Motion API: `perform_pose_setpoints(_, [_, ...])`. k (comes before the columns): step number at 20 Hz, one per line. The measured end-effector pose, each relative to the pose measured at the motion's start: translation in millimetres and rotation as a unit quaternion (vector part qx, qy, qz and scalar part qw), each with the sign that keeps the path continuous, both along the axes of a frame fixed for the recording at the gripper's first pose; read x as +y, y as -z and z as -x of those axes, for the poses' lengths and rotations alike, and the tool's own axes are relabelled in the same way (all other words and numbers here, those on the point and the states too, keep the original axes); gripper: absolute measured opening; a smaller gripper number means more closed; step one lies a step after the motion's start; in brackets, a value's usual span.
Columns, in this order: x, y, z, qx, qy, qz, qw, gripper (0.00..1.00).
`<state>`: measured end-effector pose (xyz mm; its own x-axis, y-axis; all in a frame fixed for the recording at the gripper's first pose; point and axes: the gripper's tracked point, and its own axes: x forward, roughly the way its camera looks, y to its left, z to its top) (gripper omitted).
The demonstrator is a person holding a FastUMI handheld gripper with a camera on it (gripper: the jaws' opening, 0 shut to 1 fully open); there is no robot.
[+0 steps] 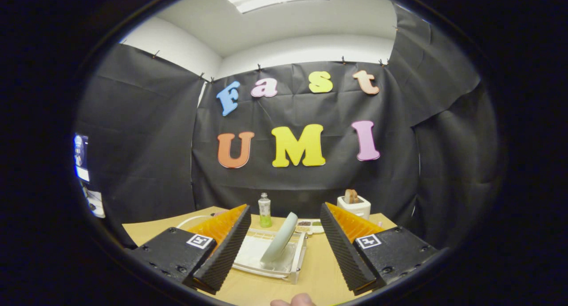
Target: Take the plate from the dish rack, then take the spoon from the basket and place it into the plate.
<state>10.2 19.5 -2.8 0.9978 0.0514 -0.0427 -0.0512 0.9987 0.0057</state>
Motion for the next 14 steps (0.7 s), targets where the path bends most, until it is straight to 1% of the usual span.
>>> perform_pose_setpoints(9, [1.0,-5.3,-10.3,0.015,-0.01,-0.003,1.0,1.0])
perform_pose_setpoints(14, [-2.5,-10.3,-9.4,0.016,-0.003,-0.003,1.0,1.0])
